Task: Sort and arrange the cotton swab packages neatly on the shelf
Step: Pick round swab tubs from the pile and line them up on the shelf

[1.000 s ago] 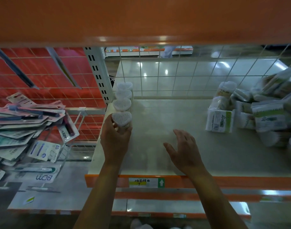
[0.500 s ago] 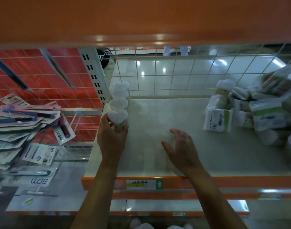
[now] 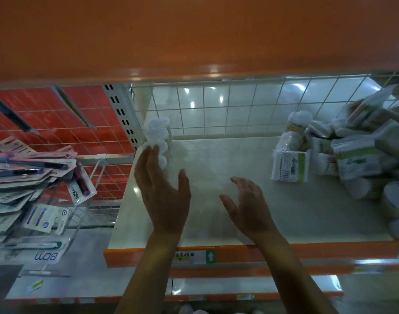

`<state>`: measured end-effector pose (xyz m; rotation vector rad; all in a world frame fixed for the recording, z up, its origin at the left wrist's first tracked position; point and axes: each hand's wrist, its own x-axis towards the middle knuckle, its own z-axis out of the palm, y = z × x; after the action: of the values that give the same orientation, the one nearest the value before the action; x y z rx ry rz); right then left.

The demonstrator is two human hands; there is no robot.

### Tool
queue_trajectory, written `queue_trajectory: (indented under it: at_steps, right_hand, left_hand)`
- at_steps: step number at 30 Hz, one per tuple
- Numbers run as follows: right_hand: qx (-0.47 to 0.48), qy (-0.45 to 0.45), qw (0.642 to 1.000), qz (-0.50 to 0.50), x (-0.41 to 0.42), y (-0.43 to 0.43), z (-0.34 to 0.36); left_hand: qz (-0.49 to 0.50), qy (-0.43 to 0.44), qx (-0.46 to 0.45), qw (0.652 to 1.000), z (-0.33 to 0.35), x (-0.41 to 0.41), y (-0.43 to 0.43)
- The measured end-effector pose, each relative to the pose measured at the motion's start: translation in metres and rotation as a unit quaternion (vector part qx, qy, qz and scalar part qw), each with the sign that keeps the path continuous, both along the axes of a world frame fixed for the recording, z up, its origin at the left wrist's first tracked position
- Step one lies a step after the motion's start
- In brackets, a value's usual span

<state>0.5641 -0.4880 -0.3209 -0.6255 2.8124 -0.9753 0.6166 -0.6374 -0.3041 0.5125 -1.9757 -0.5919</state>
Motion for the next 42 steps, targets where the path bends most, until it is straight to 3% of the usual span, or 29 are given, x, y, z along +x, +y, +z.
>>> queue_trajectory:
  at_steps: [21, 31, 42]
  right_hand:
    - [-0.016, 0.033, 0.996, -0.082, -0.019, 0.07, 0.008]
    - [-0.035, 0.07, 0.984, -0.161, -0.03, 0.123, 0.012]
    - [-0.073, 0.09, 0.974, -0.193, -0.04, 0.151, 0.005]
  left_hand:
    - [-0.203, -0.203, -0.039, 0.957, -0.02, -0.044, 0.098]
    - [-0.283, -0.207, -0.012, 0.937, -0.026, -0.067, 0.147]
    - [-0.305, -0.218, -0.029, 0.927, -0.026, -0.103, 0.171]
